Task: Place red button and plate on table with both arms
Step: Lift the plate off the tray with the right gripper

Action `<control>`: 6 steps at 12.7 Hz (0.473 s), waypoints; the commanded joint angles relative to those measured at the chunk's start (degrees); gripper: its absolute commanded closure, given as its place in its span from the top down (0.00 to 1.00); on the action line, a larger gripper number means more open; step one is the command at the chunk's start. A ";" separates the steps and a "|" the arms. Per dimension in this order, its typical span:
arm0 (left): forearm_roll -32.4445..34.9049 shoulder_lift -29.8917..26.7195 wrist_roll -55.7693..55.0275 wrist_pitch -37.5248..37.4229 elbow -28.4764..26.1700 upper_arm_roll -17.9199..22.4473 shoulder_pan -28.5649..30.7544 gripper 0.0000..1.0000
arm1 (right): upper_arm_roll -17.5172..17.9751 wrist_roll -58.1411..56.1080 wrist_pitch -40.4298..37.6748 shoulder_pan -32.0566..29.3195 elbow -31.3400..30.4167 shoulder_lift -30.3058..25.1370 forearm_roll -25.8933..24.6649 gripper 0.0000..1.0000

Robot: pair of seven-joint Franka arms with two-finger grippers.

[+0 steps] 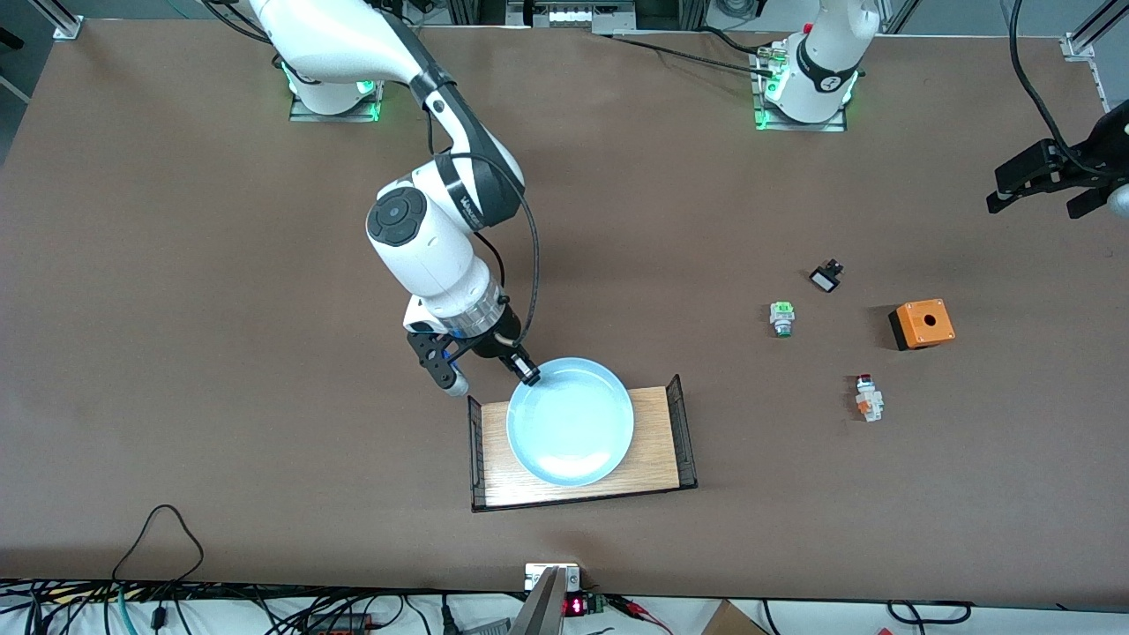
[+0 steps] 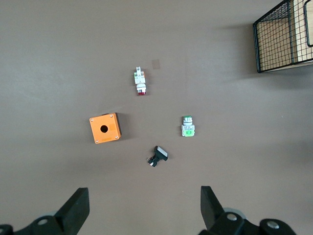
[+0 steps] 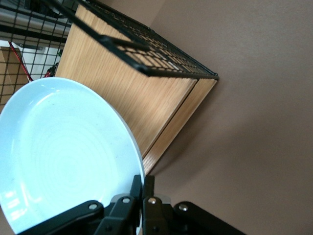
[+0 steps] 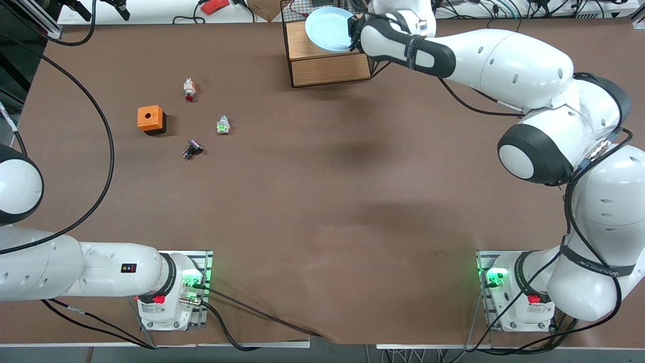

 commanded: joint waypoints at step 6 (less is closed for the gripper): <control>1.52 -1.04 0.54 0.58 -0.87 -0.62 0.38 1.00 | -0.83 -1.00 -21.95 -2.60 8.33 -3.58 0.41 0.00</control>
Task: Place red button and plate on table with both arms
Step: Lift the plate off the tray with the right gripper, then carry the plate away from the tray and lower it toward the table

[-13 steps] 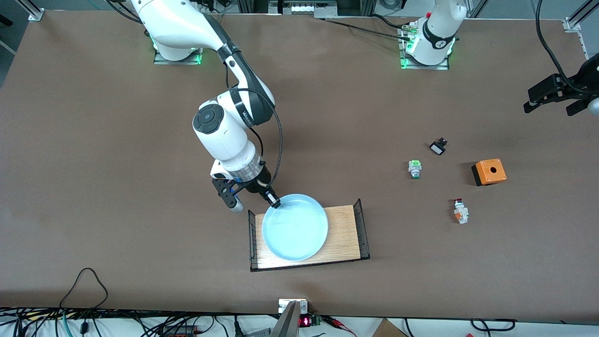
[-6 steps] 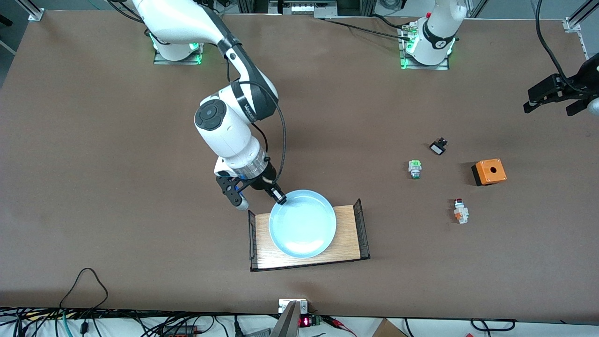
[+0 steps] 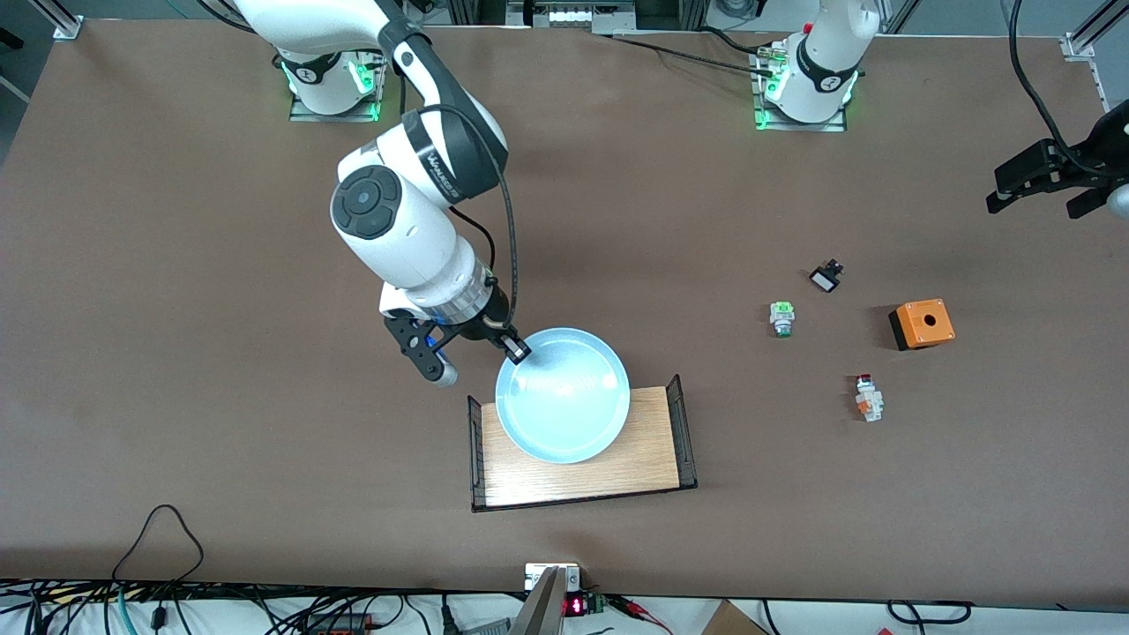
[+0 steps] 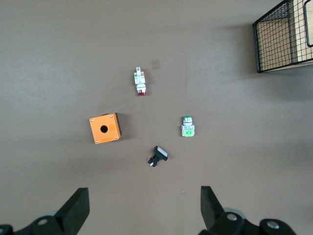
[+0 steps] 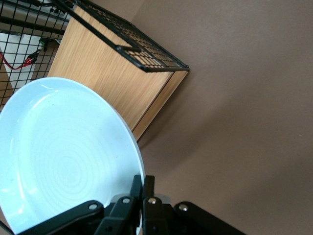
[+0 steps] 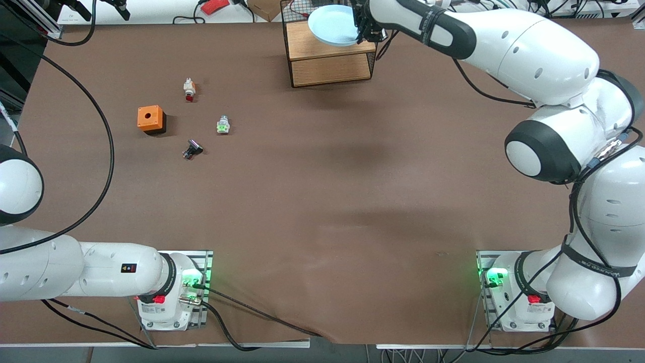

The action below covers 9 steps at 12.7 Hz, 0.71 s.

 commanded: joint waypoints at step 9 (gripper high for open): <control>1.52 -1.04 0.54 0.64 -0.86 -0.68 0.38 1.00 | 0.50 -34.83 -25.26 -17.76 -12.06 -17.66 -1.50 0.00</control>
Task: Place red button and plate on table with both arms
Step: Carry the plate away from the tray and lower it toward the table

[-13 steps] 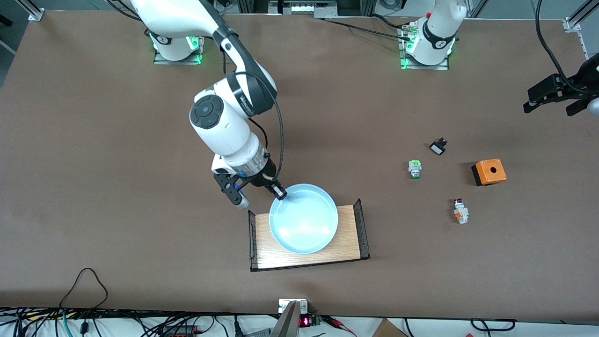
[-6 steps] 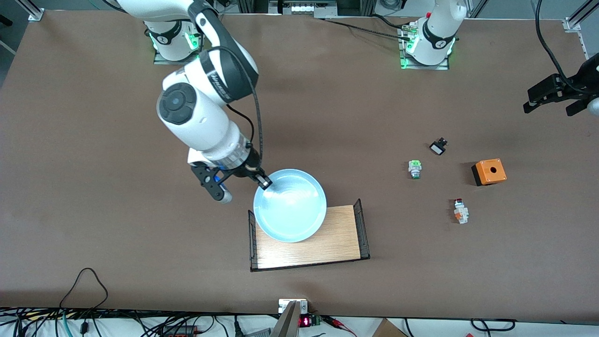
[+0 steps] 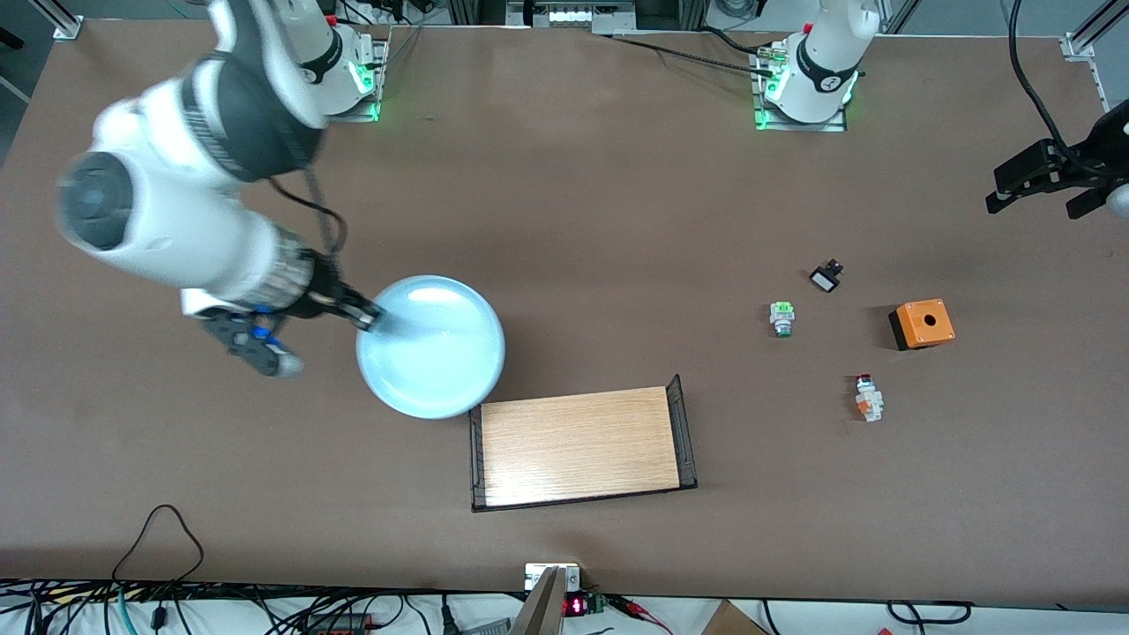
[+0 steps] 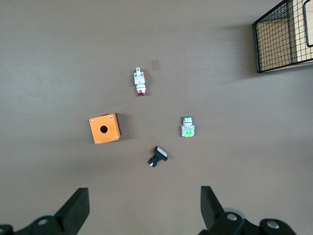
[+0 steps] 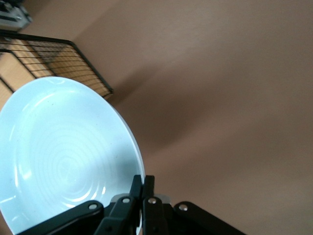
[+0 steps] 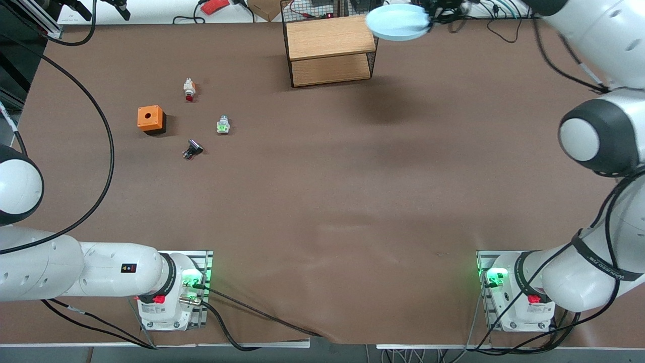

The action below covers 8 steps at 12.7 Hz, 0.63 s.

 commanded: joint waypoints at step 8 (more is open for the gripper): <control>1.52 -1.04 0.45 0.50 -0.95 -0.96 0.38 1.00 | 1.09 -37.19 2.38 -15.74 -23.03 -10.46 -11.96 0.00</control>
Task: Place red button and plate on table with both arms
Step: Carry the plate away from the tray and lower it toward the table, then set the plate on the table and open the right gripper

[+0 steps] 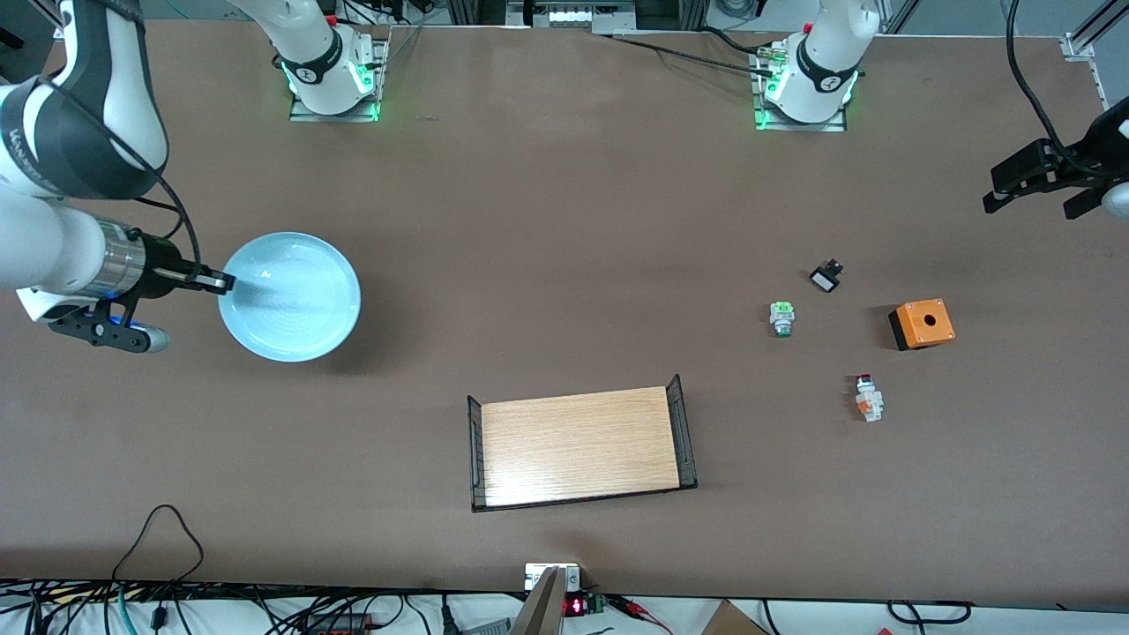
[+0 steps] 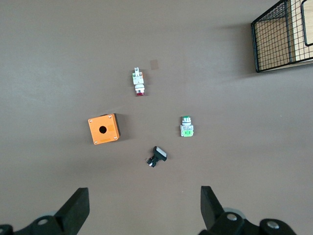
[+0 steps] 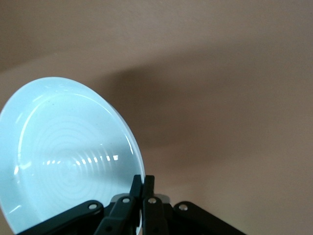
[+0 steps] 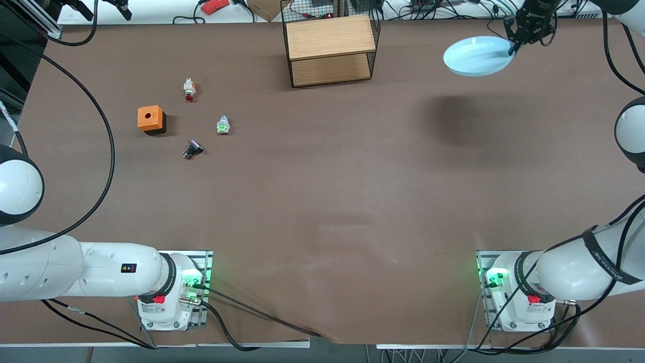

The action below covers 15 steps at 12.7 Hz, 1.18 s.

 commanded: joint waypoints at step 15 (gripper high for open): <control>1.52 -1.04 0.45 0.49 -1.21 -0.65 0.30 1.00 | 1.39 -27.26 46.43 -9.60 -41.65 -5.76 -0.37 0.01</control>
